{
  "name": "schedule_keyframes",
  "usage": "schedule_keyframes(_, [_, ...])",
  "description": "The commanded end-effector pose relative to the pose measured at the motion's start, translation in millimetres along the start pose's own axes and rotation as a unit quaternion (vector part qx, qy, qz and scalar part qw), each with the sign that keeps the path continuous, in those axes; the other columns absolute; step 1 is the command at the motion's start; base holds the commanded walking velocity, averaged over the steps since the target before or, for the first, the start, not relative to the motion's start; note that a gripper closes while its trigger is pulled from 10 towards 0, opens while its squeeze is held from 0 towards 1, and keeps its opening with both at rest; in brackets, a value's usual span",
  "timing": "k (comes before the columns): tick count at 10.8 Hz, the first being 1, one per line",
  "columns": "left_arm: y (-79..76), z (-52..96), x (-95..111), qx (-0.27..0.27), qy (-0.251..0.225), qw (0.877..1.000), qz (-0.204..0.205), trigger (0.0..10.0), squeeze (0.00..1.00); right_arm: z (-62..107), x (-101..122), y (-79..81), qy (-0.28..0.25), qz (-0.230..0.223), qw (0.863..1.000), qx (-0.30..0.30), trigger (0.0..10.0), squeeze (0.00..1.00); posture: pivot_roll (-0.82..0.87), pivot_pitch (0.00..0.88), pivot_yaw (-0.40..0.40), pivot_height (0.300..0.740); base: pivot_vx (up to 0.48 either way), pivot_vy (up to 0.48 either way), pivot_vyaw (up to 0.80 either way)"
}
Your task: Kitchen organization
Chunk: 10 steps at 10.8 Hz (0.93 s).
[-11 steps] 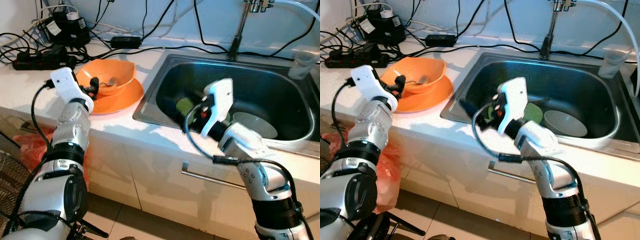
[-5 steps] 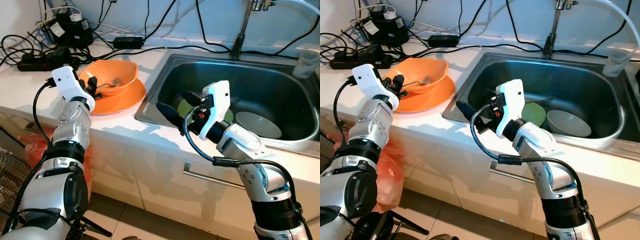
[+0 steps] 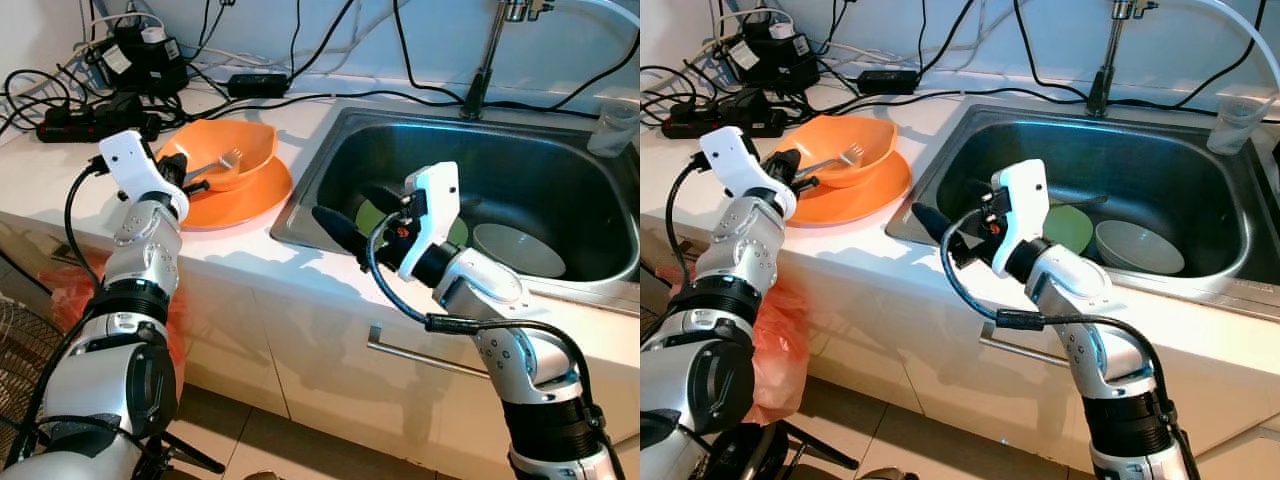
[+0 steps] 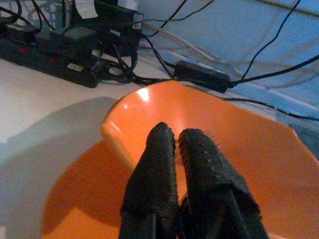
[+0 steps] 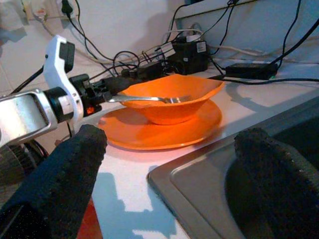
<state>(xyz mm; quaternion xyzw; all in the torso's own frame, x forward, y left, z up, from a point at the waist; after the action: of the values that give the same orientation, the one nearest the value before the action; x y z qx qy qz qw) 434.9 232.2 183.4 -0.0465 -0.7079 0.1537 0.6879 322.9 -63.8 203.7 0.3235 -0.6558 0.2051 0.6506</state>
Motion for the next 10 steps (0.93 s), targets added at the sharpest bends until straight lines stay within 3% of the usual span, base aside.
schedule_keyframes(1, [0.8,-2.0,7.3,-0.001,-0.004,1.0,0.005,0.0,0.0,0.1,0.2,3.0,-0.001,-0.001,1.0,0.004,10.0,0.0,0.06,0.0,0.112,0.74,0.0,0.0,0.0])
schedule_keyframes(6, [-7.1,-2.7,24.8,-0.015,-0.045,0.999,0.025,0.0,0.0,-0.9,-1.4,1.7,0.002,0.002,1.0,0.001,10.0,0.0,0.06,0.0,0.113,0.74,0.0,0.0,0.0])
schedule_keyframes(8, [-22.6,-2.4,38.0,-0.056,-0.074,0.995,0.024,0.0,0.0,-1.5,-1.4,1.0,0.001,0.002,1.0,-0.001,10.0,0.0,0.06,0.0,0.115,0.74,0.0,0.0,0.0])
schedule_keyframes(10, [-47.6,0.7,44.6,-0.109,-0.089,0.99,0.018,0.0,0.0,-2.4,-0.9,0.0,-0.002,0.003,1.0,-0.003,10.0,0.0,0.07,0.0,0.117,0.74,0.0,0.0,0.0])
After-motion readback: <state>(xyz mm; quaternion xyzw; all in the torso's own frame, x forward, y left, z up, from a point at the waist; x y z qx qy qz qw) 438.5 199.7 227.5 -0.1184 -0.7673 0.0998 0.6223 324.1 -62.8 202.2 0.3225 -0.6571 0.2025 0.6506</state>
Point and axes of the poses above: a point about 5 cm out from each wrist's last joint towards the gripper, its own z axis pointing back from the gripper into the wrist, its own x axis along the axis of the wrist's last joint, y = z × x, the point moved 4 cm from there along -z, pointing out of the wrist towards the gripper, and after that the axes turned 2 degrees about -z, right-handed, at the moved point
